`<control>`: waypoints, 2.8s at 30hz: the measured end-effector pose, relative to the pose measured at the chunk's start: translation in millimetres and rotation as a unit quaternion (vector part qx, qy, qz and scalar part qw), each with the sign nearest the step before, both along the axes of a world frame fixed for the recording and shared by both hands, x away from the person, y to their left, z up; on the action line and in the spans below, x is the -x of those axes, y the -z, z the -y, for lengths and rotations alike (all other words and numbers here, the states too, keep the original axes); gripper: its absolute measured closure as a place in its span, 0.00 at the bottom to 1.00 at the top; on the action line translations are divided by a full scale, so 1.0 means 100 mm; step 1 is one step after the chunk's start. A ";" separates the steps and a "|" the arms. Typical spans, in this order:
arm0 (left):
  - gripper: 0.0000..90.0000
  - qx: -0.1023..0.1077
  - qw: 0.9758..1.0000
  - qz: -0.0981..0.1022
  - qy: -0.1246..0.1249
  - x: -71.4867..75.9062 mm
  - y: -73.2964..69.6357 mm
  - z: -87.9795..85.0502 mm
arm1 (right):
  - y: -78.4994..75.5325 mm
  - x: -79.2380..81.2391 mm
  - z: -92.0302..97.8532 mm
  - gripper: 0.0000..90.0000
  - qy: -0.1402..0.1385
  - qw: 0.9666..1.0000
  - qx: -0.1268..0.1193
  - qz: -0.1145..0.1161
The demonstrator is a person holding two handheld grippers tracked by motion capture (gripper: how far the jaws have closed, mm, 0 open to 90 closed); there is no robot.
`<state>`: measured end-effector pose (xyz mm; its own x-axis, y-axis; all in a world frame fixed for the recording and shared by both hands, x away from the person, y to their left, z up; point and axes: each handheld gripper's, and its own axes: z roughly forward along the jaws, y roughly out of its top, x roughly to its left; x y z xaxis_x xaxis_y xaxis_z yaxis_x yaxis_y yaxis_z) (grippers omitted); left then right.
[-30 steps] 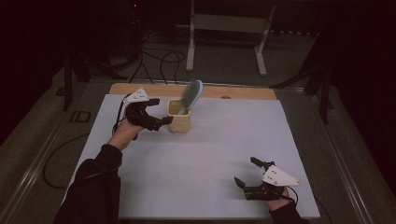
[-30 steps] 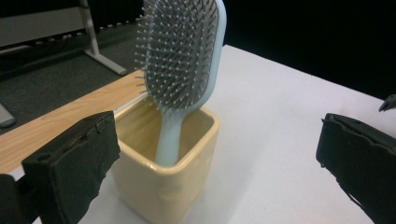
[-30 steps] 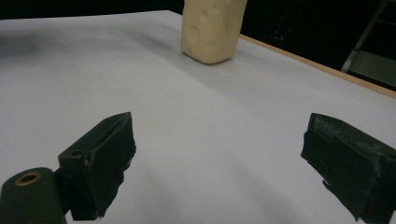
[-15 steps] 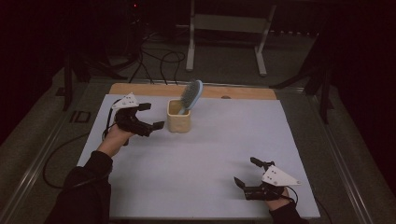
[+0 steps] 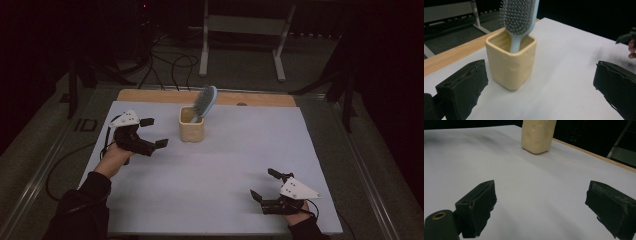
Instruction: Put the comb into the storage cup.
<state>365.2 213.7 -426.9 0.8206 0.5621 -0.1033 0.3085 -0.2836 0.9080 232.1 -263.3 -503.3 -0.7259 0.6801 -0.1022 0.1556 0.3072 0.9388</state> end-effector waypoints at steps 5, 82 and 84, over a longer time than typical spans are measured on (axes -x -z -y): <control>0.00 0.000 1.000 -0.002 -0.002 0.09 0.07 -0.05 | 0.00 0.00 0.00 0.10 0.000 1.000 0.001 -0.001; 0.00 -0.028 0.997 -0.010 -0.068 1.30 0.85 -0.49 | 0.01 0.01 -0.02 0.10 -0.004 1.000 0.009 0.000; 0.00 -0.027 0.998 -0.008 -0.064 1.30 0.85 -0.48 | 0.01 0.01 -0.02 0.10 -0.004 1.000 0.009 0.001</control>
